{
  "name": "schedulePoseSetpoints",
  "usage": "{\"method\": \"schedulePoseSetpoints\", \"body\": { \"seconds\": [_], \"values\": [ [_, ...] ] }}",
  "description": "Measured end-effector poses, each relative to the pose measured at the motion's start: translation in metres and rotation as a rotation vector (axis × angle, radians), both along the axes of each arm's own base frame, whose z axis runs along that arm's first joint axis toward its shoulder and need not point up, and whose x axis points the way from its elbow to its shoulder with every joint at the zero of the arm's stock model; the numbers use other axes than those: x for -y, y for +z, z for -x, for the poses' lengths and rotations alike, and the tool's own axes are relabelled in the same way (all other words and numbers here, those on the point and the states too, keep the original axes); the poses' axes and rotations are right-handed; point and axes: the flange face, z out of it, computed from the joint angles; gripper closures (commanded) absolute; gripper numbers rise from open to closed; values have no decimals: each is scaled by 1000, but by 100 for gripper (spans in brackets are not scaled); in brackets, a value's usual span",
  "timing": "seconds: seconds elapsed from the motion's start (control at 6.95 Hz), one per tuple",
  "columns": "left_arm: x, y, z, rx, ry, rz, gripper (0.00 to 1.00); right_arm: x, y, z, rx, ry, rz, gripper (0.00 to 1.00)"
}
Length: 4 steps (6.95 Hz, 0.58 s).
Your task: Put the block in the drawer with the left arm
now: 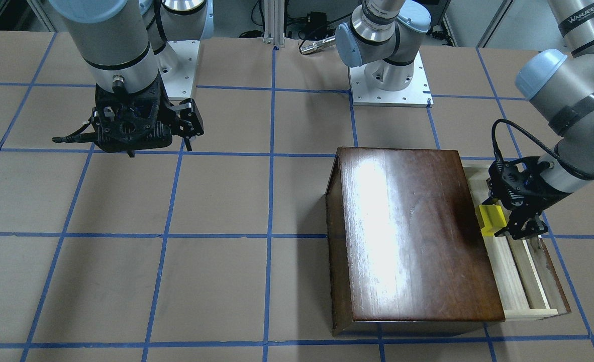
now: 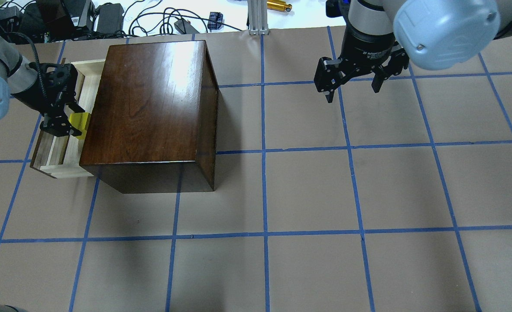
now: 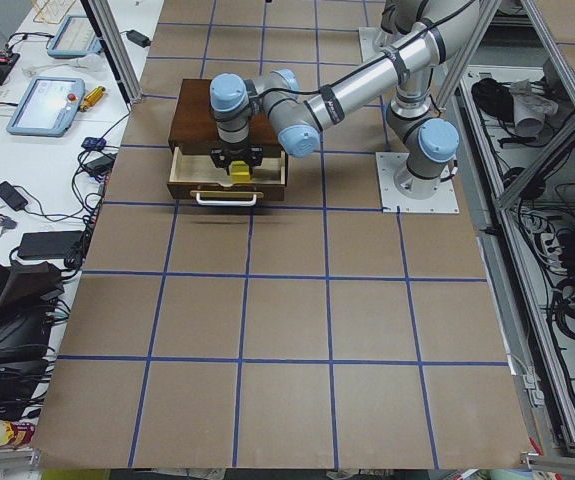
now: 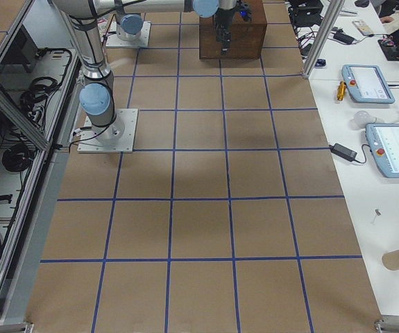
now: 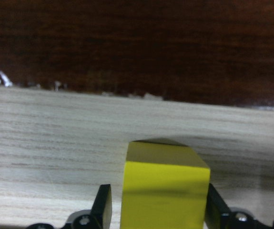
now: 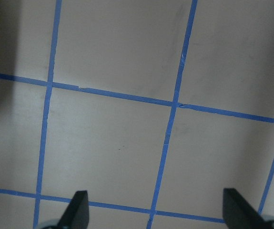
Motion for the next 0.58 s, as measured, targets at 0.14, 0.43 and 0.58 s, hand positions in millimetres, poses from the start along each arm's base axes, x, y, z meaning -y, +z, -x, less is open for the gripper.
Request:
{"method": "schedulePoseSetpoints", "body": {
  "seconds": [0.14,0.43,0.58],
  "values": [
    [-6,21,4,10,-3,21,0,0,0,0,0,1,0,0],
    [-32,73,16,20,39,33,0,0,0,0,0,1,0,0],
    [-47,98,23,21,113,32,0,0,0,0,1,0,0,0]
  ]
}}
